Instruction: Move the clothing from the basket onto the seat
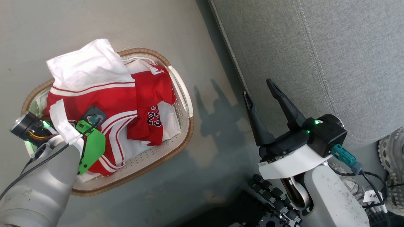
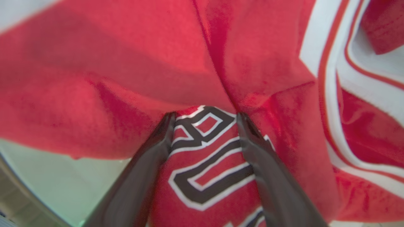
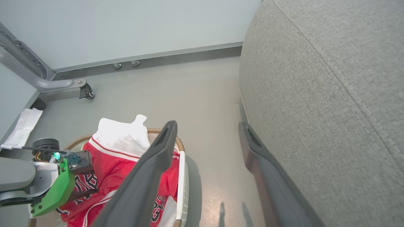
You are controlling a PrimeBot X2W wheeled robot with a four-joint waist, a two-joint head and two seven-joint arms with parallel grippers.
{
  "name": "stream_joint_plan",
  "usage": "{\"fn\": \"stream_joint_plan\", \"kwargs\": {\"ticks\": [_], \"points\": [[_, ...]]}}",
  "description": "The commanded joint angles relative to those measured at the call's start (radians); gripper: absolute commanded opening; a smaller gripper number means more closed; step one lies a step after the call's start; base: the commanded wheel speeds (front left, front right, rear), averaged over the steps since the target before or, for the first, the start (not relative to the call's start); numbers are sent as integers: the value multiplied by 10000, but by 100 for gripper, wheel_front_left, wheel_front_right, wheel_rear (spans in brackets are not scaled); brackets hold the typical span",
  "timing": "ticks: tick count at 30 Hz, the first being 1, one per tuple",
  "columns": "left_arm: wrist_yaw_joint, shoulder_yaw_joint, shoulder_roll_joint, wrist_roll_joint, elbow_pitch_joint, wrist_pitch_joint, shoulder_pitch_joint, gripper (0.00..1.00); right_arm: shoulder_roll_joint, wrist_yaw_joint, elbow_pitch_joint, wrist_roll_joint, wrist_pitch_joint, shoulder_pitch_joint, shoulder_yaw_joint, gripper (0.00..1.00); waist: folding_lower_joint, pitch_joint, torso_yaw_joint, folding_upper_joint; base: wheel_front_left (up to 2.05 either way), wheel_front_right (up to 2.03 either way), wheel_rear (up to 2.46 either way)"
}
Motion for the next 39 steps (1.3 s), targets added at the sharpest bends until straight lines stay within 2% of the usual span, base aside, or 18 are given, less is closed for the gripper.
{"fn": "stream_joint_plan", "kwargs": {"ticks": [1, 2, 4, 9, 21, 24, 27, 31, 35, 39], "points": [[-68, 23, -57, -84, 52, 82, -70, 38, -17, -7, 20, 48, -43, 111, -5, 100, 0, 21, 21, 0, 0, 0, 0], [-133, 35, -1, -123, 68, 37, -40, 0, -17, -9, 27, 22, -43, 117, -14, 100, 0, 30, 48, 0, 0, 0, 0], [-261, 73, 192, -249, 119, 51, 68, 0, -19, -9, 68, -8, -43, 119, -36, 100, 0, 4, 88, 0, 0, 0, 0], [-461, 187, 186, -569, 67, -440, 214, 0, -19, -9, 159, -46, -43, 13, -237, 100, 0, -221, 230, 0, 0, 0, 0], [-791, 495, -640, -1398, -312, -2896, 753, 0, -25, -9, 697, -383, -43, -200, -641, 100, 0, -1724, 1053, 0, 0, 0, 0], [-865, 846, -901, -1959, -503, -3699, 989, 0, -28, -9, 870, -464, -43, -212, -652, 100, 0, -2232, 1325, 0, 0, 0, 0], [-910, 1019, -1025, -2392, -823, -4037, 1320, 0, -29, -9, 1100, -296, -42, -78, -663, 100, 0, -2757, 1582, 0, 0, 0, 0], [-929, 1263, -1004, -2876, -1979, -4146, 1743, 0, -28, -9, 1424, -387, -42, 121, -798, 100, 0, -3420, 1975, 0, 0, 0, 0], [-931, 1694, -547, -3106, -3853, -4123, 2467, 0, -29, -9, 1643, -420, -42, 285, -886, 100, 0, -4030, 2302, 0, 0, 0, 0], [-933, 2420, -380, -3342, -5492, -4118, 3471, 0, -34, -9, 1873, -453, -43, 497, -817, 100, 0, -4671, 2529, 0, 0, 0, 0]]}}
